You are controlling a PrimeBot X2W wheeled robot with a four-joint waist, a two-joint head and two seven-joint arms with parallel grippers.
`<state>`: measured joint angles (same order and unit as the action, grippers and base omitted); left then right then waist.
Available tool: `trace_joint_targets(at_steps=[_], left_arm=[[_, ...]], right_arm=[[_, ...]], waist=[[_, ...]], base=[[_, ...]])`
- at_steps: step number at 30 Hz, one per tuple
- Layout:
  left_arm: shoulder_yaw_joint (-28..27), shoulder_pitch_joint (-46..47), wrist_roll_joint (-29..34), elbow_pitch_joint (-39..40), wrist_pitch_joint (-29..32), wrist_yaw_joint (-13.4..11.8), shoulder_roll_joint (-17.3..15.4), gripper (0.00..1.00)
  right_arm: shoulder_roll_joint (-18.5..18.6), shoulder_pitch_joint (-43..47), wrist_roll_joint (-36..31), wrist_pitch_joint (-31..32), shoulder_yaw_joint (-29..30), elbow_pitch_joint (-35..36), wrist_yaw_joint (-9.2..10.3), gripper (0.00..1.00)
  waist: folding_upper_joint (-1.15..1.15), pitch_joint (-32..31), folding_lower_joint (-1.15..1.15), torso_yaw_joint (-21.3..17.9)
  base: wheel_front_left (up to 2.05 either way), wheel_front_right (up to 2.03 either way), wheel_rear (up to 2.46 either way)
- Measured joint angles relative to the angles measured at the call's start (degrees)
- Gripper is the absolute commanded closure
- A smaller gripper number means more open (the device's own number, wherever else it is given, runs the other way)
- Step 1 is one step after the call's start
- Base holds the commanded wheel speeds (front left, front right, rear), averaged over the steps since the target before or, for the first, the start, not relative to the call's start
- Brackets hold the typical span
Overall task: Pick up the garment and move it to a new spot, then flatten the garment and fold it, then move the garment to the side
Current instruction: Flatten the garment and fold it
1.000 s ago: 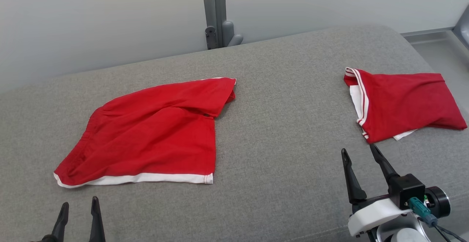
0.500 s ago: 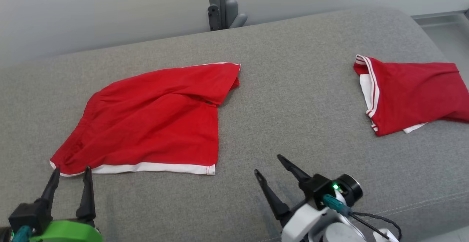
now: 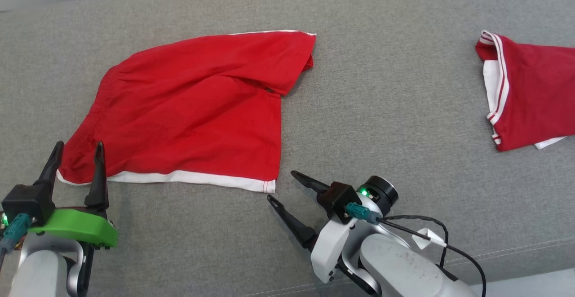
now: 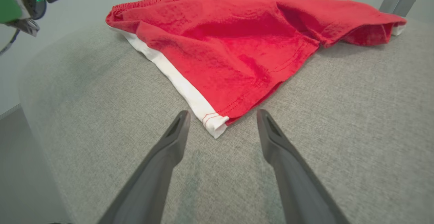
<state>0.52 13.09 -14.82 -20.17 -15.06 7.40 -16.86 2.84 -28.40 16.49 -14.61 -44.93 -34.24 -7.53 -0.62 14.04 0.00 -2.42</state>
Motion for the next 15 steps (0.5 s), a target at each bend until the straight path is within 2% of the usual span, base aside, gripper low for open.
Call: trace_joint_targets(at_steps=[12,15], left_arm=[[0.9,6.1,-0.4,-4.8,0.0,0.0,-1.9,0.00],[1.4,6.9,-0.9,-6.0,0.0,0.0,-2.1,0.00]], right_arm=[[0.0,-5.0,4.7,-0.1,-6.4,-3.3,0.00,0.00],[0.0,-5.9,4.9,-0.1,-6.3,-3.3,0.00,0.06]], waist=[[0.00,5.7,0.00,3.3],[0.00,6.3,0.00,3.7]], base=[[0.00,0.00,0.00],[0.00,0.00,0.00]])
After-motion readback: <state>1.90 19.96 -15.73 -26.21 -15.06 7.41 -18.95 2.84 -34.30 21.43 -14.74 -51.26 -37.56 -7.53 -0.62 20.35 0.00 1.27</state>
